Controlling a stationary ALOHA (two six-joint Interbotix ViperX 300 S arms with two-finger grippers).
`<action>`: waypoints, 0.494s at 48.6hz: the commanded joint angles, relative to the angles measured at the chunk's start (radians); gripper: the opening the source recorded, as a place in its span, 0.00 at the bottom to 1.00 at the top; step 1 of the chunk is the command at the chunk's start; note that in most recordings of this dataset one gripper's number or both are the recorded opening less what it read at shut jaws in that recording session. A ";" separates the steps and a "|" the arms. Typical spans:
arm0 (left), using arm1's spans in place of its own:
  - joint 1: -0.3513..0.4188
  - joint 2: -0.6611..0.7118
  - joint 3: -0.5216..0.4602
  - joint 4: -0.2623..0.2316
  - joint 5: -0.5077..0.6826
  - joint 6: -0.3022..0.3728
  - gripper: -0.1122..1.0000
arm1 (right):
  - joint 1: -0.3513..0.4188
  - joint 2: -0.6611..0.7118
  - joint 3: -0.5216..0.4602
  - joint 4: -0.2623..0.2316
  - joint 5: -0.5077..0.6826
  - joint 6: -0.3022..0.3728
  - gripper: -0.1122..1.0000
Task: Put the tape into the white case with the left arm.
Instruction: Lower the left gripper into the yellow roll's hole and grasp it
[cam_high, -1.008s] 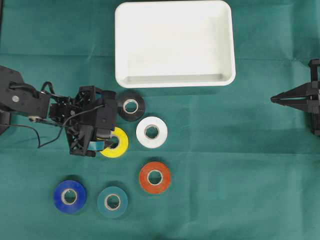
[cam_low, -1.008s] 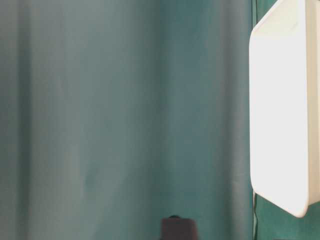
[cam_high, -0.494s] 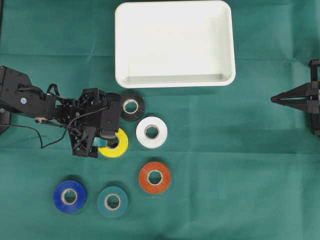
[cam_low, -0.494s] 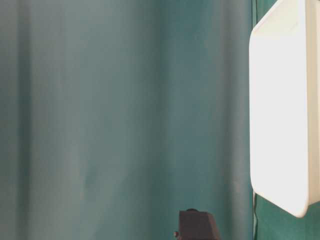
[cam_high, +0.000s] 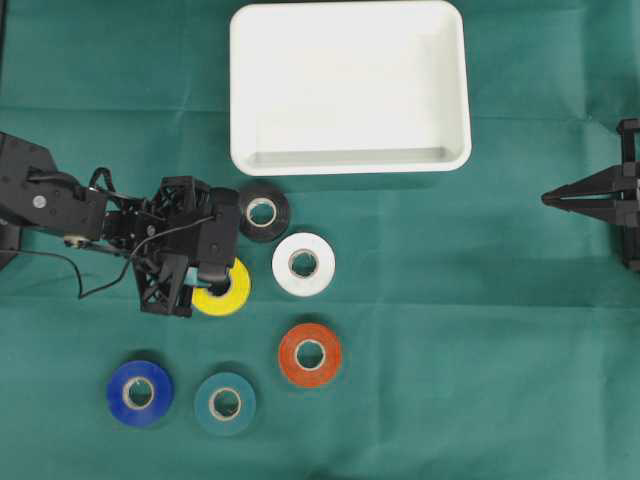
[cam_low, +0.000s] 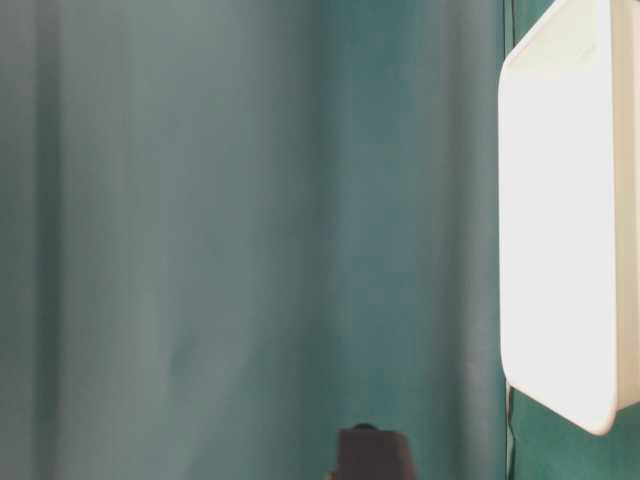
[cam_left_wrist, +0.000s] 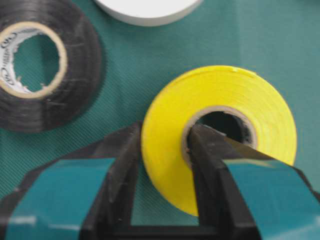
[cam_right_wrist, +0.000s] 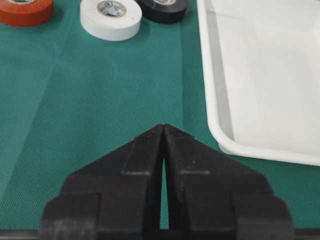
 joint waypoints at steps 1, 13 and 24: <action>-0.015 -0.057 -0.035 -0.002 0.038 -0.002 0.33 | -0.002 0.006 -0.011 -0.002 -0.009 0.002 0.02; -0.044 -0.140 -0.075 -0.002 0.175 -0.002 0.33 | -0.002 0.006 -0.011 -0.002 -0.009 0.002 0.02; -0.041 -0.176 -0.084 0.002 0.192 0.002 0.33 | -0.002 0.006 -0.011 -0.002 -0.009 0.002 0.02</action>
